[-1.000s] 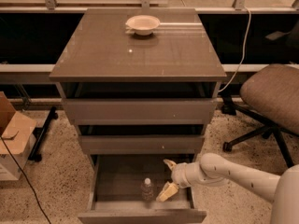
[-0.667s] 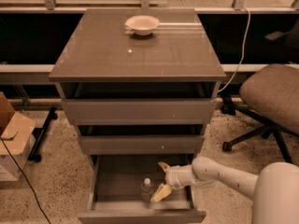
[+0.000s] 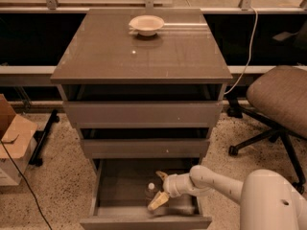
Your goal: Pick water bottle from bottom drawer and place on counter
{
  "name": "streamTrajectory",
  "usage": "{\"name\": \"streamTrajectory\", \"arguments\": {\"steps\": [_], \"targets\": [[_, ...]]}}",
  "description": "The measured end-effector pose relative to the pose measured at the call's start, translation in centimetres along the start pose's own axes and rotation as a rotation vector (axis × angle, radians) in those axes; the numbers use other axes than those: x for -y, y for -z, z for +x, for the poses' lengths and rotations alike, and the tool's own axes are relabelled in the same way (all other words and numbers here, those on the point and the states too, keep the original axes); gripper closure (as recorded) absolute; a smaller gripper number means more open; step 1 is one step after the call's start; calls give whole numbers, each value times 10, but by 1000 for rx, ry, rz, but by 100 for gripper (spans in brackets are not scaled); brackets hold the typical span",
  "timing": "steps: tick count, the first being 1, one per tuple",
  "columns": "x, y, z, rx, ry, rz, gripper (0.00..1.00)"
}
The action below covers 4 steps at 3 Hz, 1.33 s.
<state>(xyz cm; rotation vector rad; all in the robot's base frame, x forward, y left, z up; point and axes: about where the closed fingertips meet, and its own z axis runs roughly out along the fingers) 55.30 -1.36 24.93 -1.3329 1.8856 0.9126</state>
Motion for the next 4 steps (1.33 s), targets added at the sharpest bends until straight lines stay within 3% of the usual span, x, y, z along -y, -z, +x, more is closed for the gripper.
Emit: {"name": "streamTrajectory", "arguments": {"steps": [2, 3, 4], "targets": [[6, -38, 18, 113, -89, -36, 47], [6, -32, 14, 154, -106, -19, 71], [-1, 3, -13, 232, -96, 7, 99]]}}
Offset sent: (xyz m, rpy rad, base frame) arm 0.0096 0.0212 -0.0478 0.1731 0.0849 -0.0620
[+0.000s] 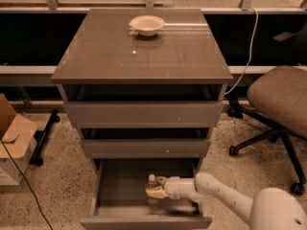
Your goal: Pick water bottle from bottom drawer and place on counter
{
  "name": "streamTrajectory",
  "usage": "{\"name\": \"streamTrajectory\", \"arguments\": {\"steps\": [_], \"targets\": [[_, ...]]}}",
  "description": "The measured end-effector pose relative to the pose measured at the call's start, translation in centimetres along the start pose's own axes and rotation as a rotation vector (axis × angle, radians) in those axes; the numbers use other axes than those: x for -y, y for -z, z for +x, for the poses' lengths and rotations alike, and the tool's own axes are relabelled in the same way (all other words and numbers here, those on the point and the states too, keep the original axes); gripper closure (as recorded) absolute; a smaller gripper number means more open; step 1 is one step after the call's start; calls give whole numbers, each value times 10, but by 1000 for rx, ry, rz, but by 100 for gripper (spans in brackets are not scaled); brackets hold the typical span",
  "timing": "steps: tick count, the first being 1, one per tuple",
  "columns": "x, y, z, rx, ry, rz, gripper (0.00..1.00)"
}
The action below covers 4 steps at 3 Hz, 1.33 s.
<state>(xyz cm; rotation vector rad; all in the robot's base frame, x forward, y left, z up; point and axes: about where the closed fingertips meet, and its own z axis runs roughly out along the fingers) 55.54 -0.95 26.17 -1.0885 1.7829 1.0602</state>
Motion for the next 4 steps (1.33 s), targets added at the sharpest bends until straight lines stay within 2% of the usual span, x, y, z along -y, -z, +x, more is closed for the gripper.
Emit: {"name": "streamTrajectory", "arguments": {"steps": [1, 2, 4], "targets": [[-22, 45, -42, 35, 64, 17, 100], [-52, 87, -92, 26, 139, 18, 100], [-116, 182, -208, 18, 309, 74, 100]]}}
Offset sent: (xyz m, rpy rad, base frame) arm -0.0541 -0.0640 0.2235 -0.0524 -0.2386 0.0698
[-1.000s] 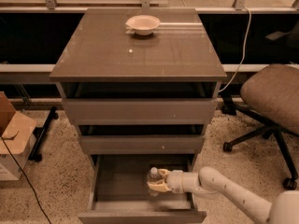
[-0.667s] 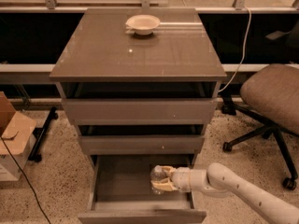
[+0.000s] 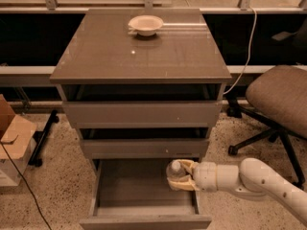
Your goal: Pick water bottle from bottom drawer and place on counter
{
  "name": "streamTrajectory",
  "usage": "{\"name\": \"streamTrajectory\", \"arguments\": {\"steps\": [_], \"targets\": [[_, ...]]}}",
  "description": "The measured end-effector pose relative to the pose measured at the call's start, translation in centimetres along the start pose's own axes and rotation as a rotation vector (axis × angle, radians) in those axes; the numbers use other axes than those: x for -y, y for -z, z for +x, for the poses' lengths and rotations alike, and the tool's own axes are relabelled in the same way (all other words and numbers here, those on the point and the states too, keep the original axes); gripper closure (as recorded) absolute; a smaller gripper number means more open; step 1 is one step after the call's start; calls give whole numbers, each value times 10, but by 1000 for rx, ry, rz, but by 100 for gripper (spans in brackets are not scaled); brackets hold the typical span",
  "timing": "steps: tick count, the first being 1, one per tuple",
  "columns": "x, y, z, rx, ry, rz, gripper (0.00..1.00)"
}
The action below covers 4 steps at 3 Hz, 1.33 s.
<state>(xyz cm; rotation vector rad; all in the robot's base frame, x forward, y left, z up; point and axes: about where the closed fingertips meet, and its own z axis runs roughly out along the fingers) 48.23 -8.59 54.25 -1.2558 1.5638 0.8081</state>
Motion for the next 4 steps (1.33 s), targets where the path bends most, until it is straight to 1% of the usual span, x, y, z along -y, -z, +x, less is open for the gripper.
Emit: {"name": "streamTrajectory", "arguments": {"steps": [1, 2, 3, 4], "targets": [[-3, 46, -64, -8, 78, 22, 100], [10, 76, -123, -36, 167, 30, 100], [32, 93, -181, -83, 266, 31, 100], [70, 110, -259, -144, 385, 66, 100]]}}
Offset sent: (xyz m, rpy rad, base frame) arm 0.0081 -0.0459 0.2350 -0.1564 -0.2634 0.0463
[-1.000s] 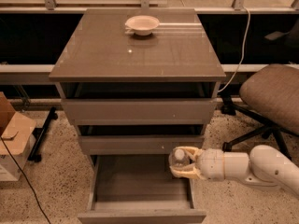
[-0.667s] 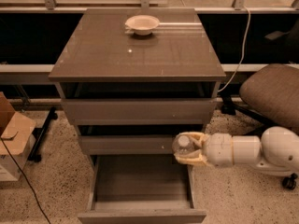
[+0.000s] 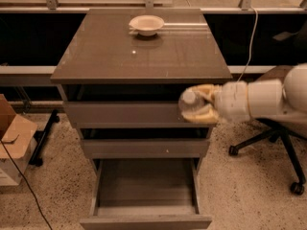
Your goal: Pick water bottle from bottom drawer and place on counter
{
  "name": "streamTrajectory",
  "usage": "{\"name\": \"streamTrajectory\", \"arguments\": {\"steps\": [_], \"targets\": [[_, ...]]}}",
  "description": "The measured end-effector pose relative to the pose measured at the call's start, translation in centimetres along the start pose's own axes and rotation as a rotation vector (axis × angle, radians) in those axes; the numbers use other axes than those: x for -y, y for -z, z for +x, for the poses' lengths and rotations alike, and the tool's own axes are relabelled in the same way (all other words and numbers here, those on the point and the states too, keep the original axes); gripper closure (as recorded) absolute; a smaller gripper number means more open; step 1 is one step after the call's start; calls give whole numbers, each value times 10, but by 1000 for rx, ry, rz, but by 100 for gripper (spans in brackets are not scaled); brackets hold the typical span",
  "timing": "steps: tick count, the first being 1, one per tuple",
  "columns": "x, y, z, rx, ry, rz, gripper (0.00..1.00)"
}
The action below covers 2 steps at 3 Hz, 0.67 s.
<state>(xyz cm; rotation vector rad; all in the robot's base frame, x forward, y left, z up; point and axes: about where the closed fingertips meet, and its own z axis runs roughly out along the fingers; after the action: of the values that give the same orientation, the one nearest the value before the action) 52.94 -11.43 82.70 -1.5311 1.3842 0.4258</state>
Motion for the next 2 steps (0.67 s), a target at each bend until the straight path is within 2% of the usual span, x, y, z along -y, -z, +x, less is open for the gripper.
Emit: {"name": "streamTrajectory", "arguments": {"steps": [1, 2], "targets": [[45, 20, -43, -49, 79, 51, 100], [51, 23, -48, -46, 88, 62, 100]]}}
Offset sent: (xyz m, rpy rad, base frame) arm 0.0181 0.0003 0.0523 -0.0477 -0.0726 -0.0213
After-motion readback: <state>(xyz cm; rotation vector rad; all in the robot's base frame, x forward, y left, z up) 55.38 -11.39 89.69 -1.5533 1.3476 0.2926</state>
